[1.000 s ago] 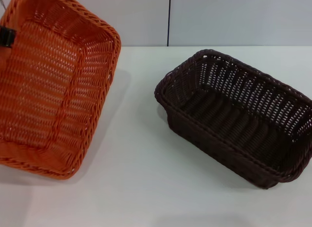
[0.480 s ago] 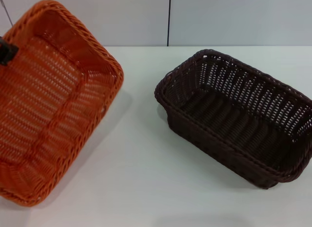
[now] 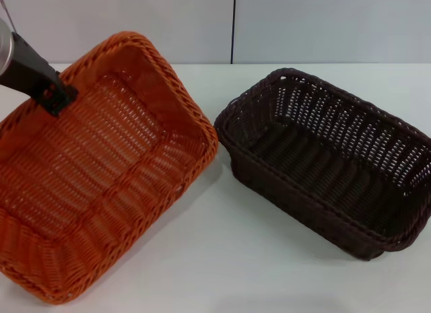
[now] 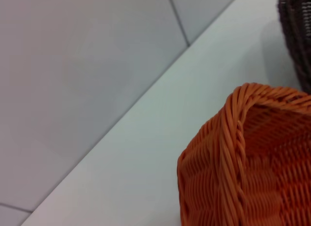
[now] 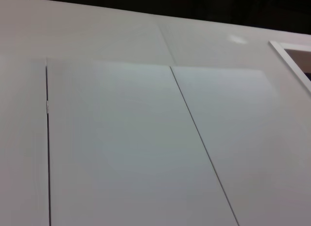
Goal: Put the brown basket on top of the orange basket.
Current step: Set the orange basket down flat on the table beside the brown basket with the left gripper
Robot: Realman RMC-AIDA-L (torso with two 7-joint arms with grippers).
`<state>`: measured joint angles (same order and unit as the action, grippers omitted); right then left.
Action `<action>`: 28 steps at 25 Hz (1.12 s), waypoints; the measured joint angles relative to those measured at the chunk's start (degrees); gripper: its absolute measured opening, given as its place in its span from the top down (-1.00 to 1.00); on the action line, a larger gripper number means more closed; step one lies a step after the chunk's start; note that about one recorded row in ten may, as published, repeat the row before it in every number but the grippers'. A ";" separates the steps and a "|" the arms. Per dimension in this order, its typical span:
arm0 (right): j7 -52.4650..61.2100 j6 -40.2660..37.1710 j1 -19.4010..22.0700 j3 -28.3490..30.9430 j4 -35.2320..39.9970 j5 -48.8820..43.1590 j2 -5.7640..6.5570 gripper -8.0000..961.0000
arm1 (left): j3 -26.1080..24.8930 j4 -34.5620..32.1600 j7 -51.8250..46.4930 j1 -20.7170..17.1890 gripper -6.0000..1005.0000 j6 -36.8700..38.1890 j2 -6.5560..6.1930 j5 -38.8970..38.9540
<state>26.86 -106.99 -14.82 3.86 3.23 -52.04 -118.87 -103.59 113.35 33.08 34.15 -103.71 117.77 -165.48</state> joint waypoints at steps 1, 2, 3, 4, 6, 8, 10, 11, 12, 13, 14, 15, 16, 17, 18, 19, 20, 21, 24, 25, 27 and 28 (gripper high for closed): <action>0.01 1.00 0.01 0.00 0.14 0.00 0.00 -0.57 | 0.17 0.34 0.34 -0.01 0.64 -0.49 -0.03 -0.02; 0.01 1.00 0.01 0.00 0.14 0.00 0.00 -0.57 | 0.17 0.34 0.34 -0.01 0.64 -0.49 -0.03 -0.02; 0.01 1.48 0.01 0.00 0.09 0.00 0.00 -0.57 | 0.14 0.52 0.55 -0.29 0.65 -0.70 -0.03 -0.02; 0.01 1.98 -0.01 -0.01 0.02 0.00 0.00 -0.57 | 0.14 0.83 0.71 -0.62 0.65 -1.05 -0.06 -0.02; -0.15 2.27 0.02 -0.44 -0.08 0.00 -0.08 -0.57 | 0.20 1.54 2.58 -1.18 0.65 -2.04 -0.14 -0.03; -0.17 2.21 0.25 -0.73 -0.21 0.01 -0.13 -0.57 | 0.18 1.55 3.58 -1.30 0.65 -2.31 -0.12 -0.02; -0.17 2.13 0.39 -0.77 -0.26 0.01 -0.15 -0.57 | 0.18 1.49 4.62 -1.37 0.65 -2.58 -0.12 -0.03; -0.16 2.08 0.59 -0.79 -0.55 0.00 -0.22 -0.57 | 0.29 1.45 5.56 -1.37 0.65 -2.87 -0.13 -0.03; -0.16 2.08 0.59 -0.79 -0.55 0.00 -0.22 -0.57 | 0.29 1.45 5.56 -1.37 0.65 -2.87 -0.13 -0.03; -0.17 2.15 0.73 -0.99 -1.03 0.00 -0.26 -0.57 | 0.36 1.44 6.07 -1.38 0.65 -2.96 -0.10 -0.02; -0.17 2.15 0.73 -0.99 -1.03 0.00 -0.26 -0.57 | 0.47 1.42 6.76 -1.49 0.65 -2.96 -0.05 -0.02; -0.17 2.21 0.80 -1.22 -1.27 0.01 -0.28 -0.57 | 0.65 1.32 7.45 -1.60 0.65 -2.96 -0.01 -0.01; -0.22 2.43 0.95 -1.94 -1.63 -0.01 -0.30 -0.57 | 0.83 1.18 8.11 -1.73 0.65 -2.94 0.03 0.00; -0.22 2.43 0.95 -1.94 -1.63 -0.01 -0.30 -0.57 | 0.92 1.00 8.52 -1.79 0.65 -2.87 0.04 0.02; -0.25 2.50 0.99 -2.14 -1.82 -0.02 -0.30 -0.57 | 1.08 0.56 9.25 -1.88 0.65 -2.74 0.07 0.06; -0.28 2.55 1.03 -2.28 -2.11 -0.05 -0.31 -0.57 | 1.08 0.56 9.25 -1.88 0.65 -2.74 0.07 0.06; -0.30 2.56 1.05 -2.33 -2.46 -0.09 -0.31 -0.57 | 1.16 -0.09 10.58 -1.93 0.65 -2.51 0.09 0.16; -0.31 2.53 1.04 -2.34 -3.28 -0.10 -0.31 -0.57 | 1.16 -0.09 10.58 -1.93 0.65 -2.51 0.09 0.16; -0.33 2.42 0.94 -2.39 -3.88 -0.12 -0.31 -0.57 | 1.71 -0.33 14.07 -2.16 0.65 -2.23 0.12 0.83; -0.33 2.37 0.92 -2.47 -4.09 -0.12 -0.31 -0.57 | 2.50 0.19 15.76 -2.61 0.65 -1.86 0.18 2.10; -0.34 2.25 1.00 -2.70 -4.47 -0.14 -0.31 -0.57 | 3.50 0.27 17.02 -2.82 0.65 -1.54 0.21 3.33; -0.34 2.21 1.08 -2.78 -4.65 -0.14 -0.31 -0.57 | 4.41 0.12 17.68 -2.82 0.65 -1.44 0.24 3.57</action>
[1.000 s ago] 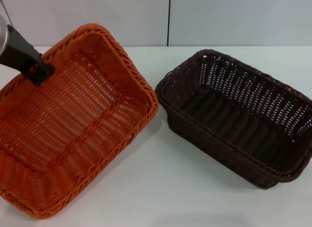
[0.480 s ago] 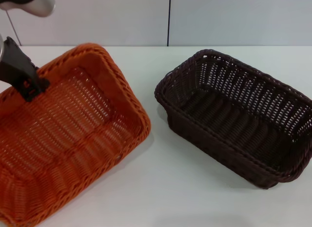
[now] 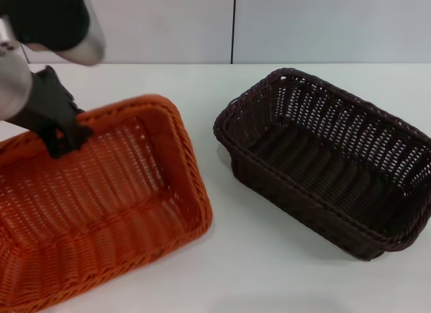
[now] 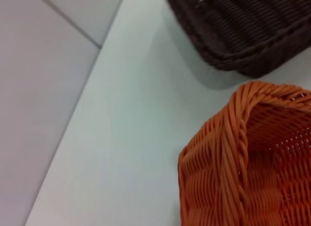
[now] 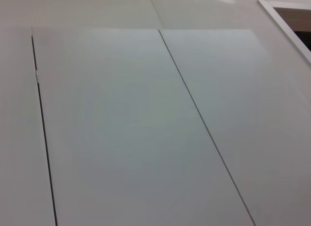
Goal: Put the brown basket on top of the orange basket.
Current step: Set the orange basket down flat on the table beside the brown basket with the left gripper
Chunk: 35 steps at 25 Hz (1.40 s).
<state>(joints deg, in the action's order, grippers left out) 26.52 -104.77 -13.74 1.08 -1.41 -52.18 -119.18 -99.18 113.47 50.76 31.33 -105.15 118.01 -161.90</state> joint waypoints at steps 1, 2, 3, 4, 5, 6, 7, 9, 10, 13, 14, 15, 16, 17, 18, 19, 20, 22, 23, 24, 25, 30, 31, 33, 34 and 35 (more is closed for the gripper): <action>-0.01 -0.03 0.10 -0.01 -0.14 -0.01 0.00 -0.57 | 1.13 -0.08 0.58 0.03 0.65 0.10 0.02 0.03; -0.01 -0.03 0.10 -0.01 -0.14 -0.01 0.00 -0.57 | 1.13 -0.08 0.58 0.03 0.65 0.10 0.02 0.03; -0.02 -0.06 0.17 -0.02 -0.16 -0.02 0.00 -0.57 | 2.90 -0.10 1.25 0.23 0.65 0.20 0.06 0.01; -0.02 -0.06 0.17 -0.02 -0.16 -0.02 0.00 -0.57 | 3.32 -0.08 1.37 0.29 0.65 0.20 0.06 0.02; 0.00 -0.15 0.22 -0.02 -0.17 -0.03 0.00 -0.57 | 3.81 -0.02 1.58 0.38 0.65 0.21 0.06 0.01; 0.00 -0.28 0.25 -0.04 -0.17 -0.03 0.00 -0.57 | 4.27 0.06 1.82 0.45 0.65 0.21 0.07 0.03; 0.02 -0.40 0.29 -0.09 -0.17 -0.03 0.00 -0.57 | 4.90 0.12 2.35 0.52 0.65 0.16 0.07 0.12; 0.07 -0.65 0.40 -0.30 -0.17 -0.03 0.00 -0.57 | 5.88 -0.09 3.36 0.60 0.65 -0.15 0.12 0.51; 0.07 -0.72 0.50 -0.47 -0.18 -0.03 0.00 -0.57 | 6.35 -0.29 3.59 0.62 0.65 -0.26 0.14 0.54; 0.01 -0.86 1.21 -0.97 -0.62 -0.03 -0.04 -0.57 | 7.78 -0.85 4.02 0.67 0.65 -0.50 0.15 0.61; 0.00 -0.87 1.37 -0.98 -0.77 -0.03 -0.05 -0.57 | 8.14 -1.28 4.17 0.76 0.65 -0.42 0.14 0.74; 0.00 -0.87 1.37 -0.98 -0.77 -0.03 -0.05 -0.57 | 8.14 -1.28 4.17 0.76 0.65 -0.42 0.14 0.74; 0.00 -0.87 1.58 -0.99 -0.90 -0.03 -0.05 -0.57 | 8.41 -1.88 4.31 0.92 0.65 -0.31 0.13 0.86; 0.00 -0.88 1.73 -1.01 -0.98 -0.03 -0.06 -0.57 | 8.54 -2.60 4.35 1.15 0.65 -0.20 0.12 0.90; -0.01 -0.82 1.92 -1.06 -1.02 -0.03 -0.07 -0.57 | 8.95 -5.04 4.45 1.93 0.65 0.20 0.10 1.16; -0.01 -0.82 1.92 -1.06 -1.02 -0.03 -0.07 -0.57 | 8.95 -5.04 4.45 1.93 0.65 0.20 0.10 1.16; -0.02 -0.77 2.02 -1.09 -1.04 -0.03 -0.08 -0.57 | 9.47 -6.41 4.48 2.34 0.65 0.60 0.11 1.17; -0.02 -0.78 2.20 -1.15 -1.06 -0.03 -0.09 -0.57 | 10.52 -7.87 4.60 2.55 0.65 1.59 0.12 1.12; -0.03 -0.93 2.36 -1.17 -1.08 -0.03 -0.09 -0.57 | 11.02 -8.46 4.73 2.54 0.65 2.43 0.13 1.08; -0.04 -1.00 2.45 -1.17 -1.13 -0.03 -0.09 -0.57 | 11.08 -8.55 4.78 2.54 0.65 2.67 0.13 1.08; -0.04 -1.00 2.45 -1.17 -1.13 -0.03 -0.09 -0.57 | 11.08 -8.55 4.78 2.54 0.65 2.67 0.13 1.08; -0.04 -1.86 2.99 -1.25 -1.29 -0.03 -0.18 -0.57 | 11.71 -8.66 4.84 2.58 0.66 3.41 0.17 1.14; -0.04 -2.04 3.05 -1.25 -1.32 -0.03 -0.19 -0.57 | 12.38 -8.69 4.85 2.58 0.66 3.89 0.22 1.19; -0.06 -2.33 3.11 -1.25 -1.32 -0.03 -0.16 -0.57 | 13.00 -8.78 4.86 2.78 0.66 4.44 0.31 1.40; -0.06 -2.35 3.11 -1.26 -1.32 -0.03 -0.13 -0.57 | 13.00 -8.78 4.86 2.78 0.66 4.44 0.31 1.40; -0.06 -2.35 3.11 -1.26 -1.32 -0.03 -0.13 -0.57 | 13.00 -8.78 4.86 2.78 0.66 4.44 0.31 1.40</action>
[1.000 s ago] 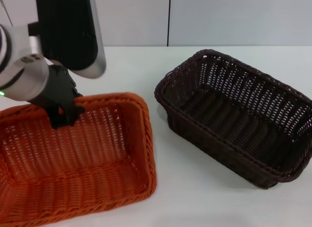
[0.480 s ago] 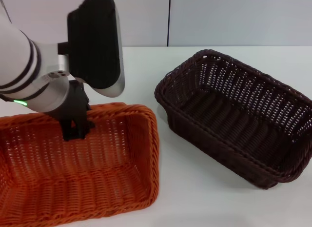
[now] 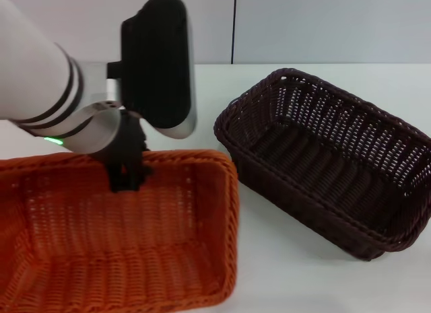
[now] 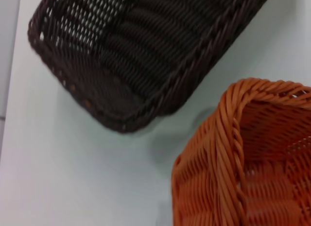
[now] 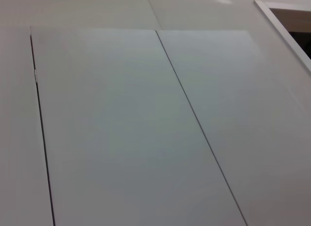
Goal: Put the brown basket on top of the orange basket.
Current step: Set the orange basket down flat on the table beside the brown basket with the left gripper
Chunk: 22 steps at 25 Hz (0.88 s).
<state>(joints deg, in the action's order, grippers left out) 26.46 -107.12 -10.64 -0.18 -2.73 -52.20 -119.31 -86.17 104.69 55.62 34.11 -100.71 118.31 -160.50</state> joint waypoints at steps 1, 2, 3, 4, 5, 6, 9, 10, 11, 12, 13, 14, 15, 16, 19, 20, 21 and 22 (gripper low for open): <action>0.00 -0.02 0.00 0.00 0.01 0.00 0.04 -0.57 | 0.24 -1.13 -0.18 1.70 0.66 0.24 0.14 1.29; 0.00 -0.02 0.01 0.00 0.05 0.00 0.07 -0.57 | 0.27 -1.53 -0.29 2.39 0.66 0.23 0.20 1.71; 0.00 -0.02 0.01 0.00 0.18 0.00 0.09 -0.57 | 0.31 -1.66 -0.32 2.72 0.66 0.22 0.24 1.87; 0.00 -0.02 0.01 0.00 0.18 0.00 0.09 -0.57 | 0.31 -1.66 -0.32 2.72 0.66 0.22 0.24 1.87; 0.00 0.00 0.01 0.00 0.24 0.00 0.09 -0.57 | 0.37 -1.79 -0.35 3.19 0.66 0.18 0.26 2.07; -0.01 0.07 0.01 0.00 0.31 0.00 0.12 -0.57 | 0.37 -1.79 -0.35 3.19 0.66 0.18 0.26 2.07; 0.00 0.30 -0.04 0.00 0.54 0.00 0.18 -0.57 | 1.00 -2.94 -0.70 5.74 0.66 0.45 0.41 3.20; -0.01 0.32 -0.06 0.03 0.65 0.00 0.19 -0.57 | 1.00 -2.94 -0.70 5.74 0.66 0.45 0.41 3.20; 0.00 0.35 -0.07 0.08 0.73 0.00 0.19 -0.57 | 1.15 -4.01 -1.01 6.73 0.66 0.92 0.41 3.52; -0.01 0.38 -0.08 0.16 0.81 0.00 0.21 -0.57 | 1.15 -4.01 -1.01 6.73 0.66 0.92 0.41 3.52; 0.00 0.46 -0.08 0.32 0.96 0.03 0.26 -0.57 | 1.32 -4.84 -1.19 7.57 0.66 1.38 0.41 3.53; -0.01 0.49 -0.08 0.39 1.03 0.09 0.28 -0.57 | 1.32 -4.84 -1.19 7.57 0.66 1.38 0.41 3.53; -0.01 0.49 -0.08 0.39 1.03 0.09 0.28 -0.57 | 1.56 -5.51 -1.33 8.16 0.66 1.86 0.40 3.53; 0.00 0.51 -0.09 0.44 1.12 0.15 0.28 -0.57 | 2.12 -6.41 -1.65 9.05 0.66 2.66 0.39 3.58; 0.00 0.64 -0.14 0.52 1.59 0.22 0.30 -0.57 | 2.26 -6.79 -1.77 9.40 0.66 2.95 0.39 3.60; -0.01 0.66 -0.16 0.53 1.71 0.24 0.31 -0.57 | 2.42 -7.50 -1.93 10.00 0.66 3.37 0.38 3.62; -0.01 0.66 -0.17 0.52 1.74 0.26 0.31 -0.57 | 2.49 -8.80 -2.16 10.97 0.66 3.87 0.37 3.64; 0.00 0.67 -0.17 0.55 1.77 0.30 0.32 -0.57 | 2.61 -9.20 -2.32 11.24 0.66 4.03 0.36 3.69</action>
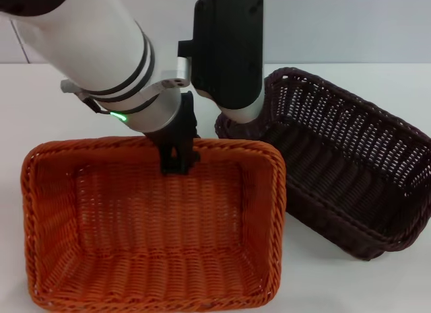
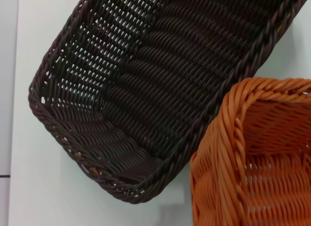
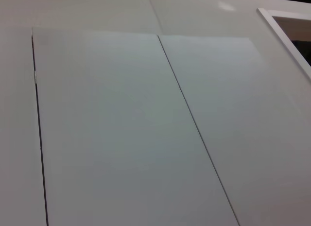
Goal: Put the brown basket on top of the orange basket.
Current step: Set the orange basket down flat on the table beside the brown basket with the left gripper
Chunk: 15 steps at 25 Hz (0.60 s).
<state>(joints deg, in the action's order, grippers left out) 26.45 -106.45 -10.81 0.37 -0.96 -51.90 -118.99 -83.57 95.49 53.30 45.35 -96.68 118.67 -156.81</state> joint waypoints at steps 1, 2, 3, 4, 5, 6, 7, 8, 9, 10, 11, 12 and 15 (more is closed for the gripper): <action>0.00 0.01 0.00 0.03 0.04 0.04 0.02 -0.57 | 0.19 -0.39 -0.21 0.26 0.66 0.20 -0.01 0.13; 0.00 0.03 0.00 0.07 0.09 0.10 0.04 -0.57 | 0.43 -0.61 -0.38 0.41 0.66 0.36 -0.01 0.23; 0.00 0.08 0.02 0.12 0.18 0.14 0.06 -0.57 | 0.57 -0.67 -0.47 0.45 0.66 0.44 -0.02 0.25; 0.00 0.18 0.05 0.17 0.35 0.20 0.08 -0.57 | 0.66 -0.69 -0.51 0.47 0.66 0.51 -0.02 0.28; 0.00 0.31 0.09 0.21 0.45 0.24 0.08 -0.57 | 0.70 -0.69 -0.53 0.47 0.66 0.55 -0.02 0.29; 0.00 0.46 0.12 0.24 0.57 0.27 0.08 -0.57 | 0.71 -0.71 -0.57 0.46 0.66 0.61 -0.02 0.53; 0.00 0.61 0.14 0.25 0.65 0.29 0.08 -0.57 | 0.70 -0.73 -0.58 0.46 0.66 0.65 -0.02 0.69; 0.00 0.75 0.15 0.25 0.65 0.30 0.08 -0.57 | 0.72 -0.88 -0.58 0.48 0.66 0.79 -0.03 0.99; 0.00 0.88 0.15 0.25 0.66 0.30 0.10 -0.57 | 0.74 -1.04 -0.58 0.55 0.66 0.86 -0.03 1.25; 0.00 1.05 0.13 0.25 0.65 0.31 0.10 -0.57 | 0.79 -1.39 -0.58 0.77 0.66 0.98 -0.02 1.74; 0.00 1.53 0.06 0.25 0.72 0.32 0.10 -0.57 | 0.81 -2.38 -0.58 1.47 0.66 1.11 -0.02 2.41; 0.00 1.53 0.06 0.25 0.72 0.32 0.10 -0.57 | 0.81 -2.38 -0.58 1.47 0.66 1.11 -0.02 2.41; 0.00 2.38 0.04 0.25 1.29 0.30 0.07 -0.57 | 0.80 -3.51 -0.59 2.21 0.65 1.27 -0.02 2.56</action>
<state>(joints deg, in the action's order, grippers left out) 26.45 -104.07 -10.76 0.62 0.33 -51.60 -118.92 -82.76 91.98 52.71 47.56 -95.40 118.65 -154.24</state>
